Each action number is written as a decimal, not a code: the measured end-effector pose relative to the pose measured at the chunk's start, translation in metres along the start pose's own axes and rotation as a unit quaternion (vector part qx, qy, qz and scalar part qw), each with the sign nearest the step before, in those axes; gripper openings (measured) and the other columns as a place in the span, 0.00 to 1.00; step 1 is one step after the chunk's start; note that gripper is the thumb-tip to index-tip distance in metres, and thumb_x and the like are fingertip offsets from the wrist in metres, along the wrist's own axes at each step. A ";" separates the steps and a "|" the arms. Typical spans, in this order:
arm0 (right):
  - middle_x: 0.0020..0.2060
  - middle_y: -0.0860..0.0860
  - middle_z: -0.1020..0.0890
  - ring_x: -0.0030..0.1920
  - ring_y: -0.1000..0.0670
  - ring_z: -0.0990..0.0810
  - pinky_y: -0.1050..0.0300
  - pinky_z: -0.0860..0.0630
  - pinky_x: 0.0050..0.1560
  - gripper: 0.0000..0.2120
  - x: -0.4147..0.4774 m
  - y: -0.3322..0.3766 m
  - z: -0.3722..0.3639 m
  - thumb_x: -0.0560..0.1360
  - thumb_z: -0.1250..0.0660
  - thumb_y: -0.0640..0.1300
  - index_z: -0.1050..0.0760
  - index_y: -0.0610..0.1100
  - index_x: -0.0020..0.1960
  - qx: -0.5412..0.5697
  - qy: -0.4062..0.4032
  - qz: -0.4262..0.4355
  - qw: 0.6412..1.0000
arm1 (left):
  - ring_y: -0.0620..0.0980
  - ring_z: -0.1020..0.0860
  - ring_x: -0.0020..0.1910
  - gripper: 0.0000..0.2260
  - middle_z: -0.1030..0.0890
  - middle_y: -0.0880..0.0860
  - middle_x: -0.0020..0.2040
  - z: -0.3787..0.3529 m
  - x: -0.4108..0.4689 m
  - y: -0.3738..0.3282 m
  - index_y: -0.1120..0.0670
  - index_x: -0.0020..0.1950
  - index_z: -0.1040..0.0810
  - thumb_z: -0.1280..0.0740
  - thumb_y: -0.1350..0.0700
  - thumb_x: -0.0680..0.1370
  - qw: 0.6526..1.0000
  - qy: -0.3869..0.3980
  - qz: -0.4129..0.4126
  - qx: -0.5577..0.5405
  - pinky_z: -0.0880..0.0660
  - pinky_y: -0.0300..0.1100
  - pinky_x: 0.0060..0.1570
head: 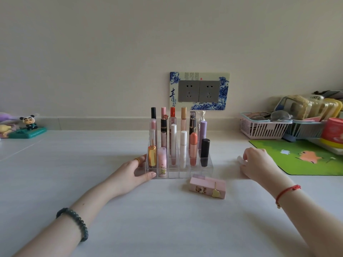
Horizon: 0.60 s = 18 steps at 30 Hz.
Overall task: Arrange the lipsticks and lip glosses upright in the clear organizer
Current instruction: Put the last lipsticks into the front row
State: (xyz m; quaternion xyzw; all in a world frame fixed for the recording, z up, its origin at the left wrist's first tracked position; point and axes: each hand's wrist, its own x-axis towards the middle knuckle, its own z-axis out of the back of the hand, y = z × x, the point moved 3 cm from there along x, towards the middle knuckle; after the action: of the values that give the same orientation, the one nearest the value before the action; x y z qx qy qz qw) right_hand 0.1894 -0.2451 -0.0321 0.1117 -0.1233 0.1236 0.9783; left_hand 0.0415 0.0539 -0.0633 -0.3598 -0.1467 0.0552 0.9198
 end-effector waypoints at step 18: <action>0.31 0.53 0.19 0.30 0.55 0.20 0.68 0.25 0.32 0.11 -0.017 0.019 0.035 0.66 0.30 0.40 0.23 0.44 0.49 0.339 -0.160 0.044 0.926 | 0.43 0.30 0.66 0.26 0.28 0.46 0.67 0.001 -0.001 0.000 0.50 0.69 0.34 0.32 0.47 0.73 1.000 0.007 0.009 0.007 0.36 0.38 0.65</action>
State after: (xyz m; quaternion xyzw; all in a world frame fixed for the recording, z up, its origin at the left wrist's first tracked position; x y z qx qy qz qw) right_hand 0.1606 -0.2391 -0.0003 0.4496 -0.2334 0.1814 0.8429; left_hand 0.0407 0.0542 -0.0632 -0.3555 -0.1365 0.0621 0.9226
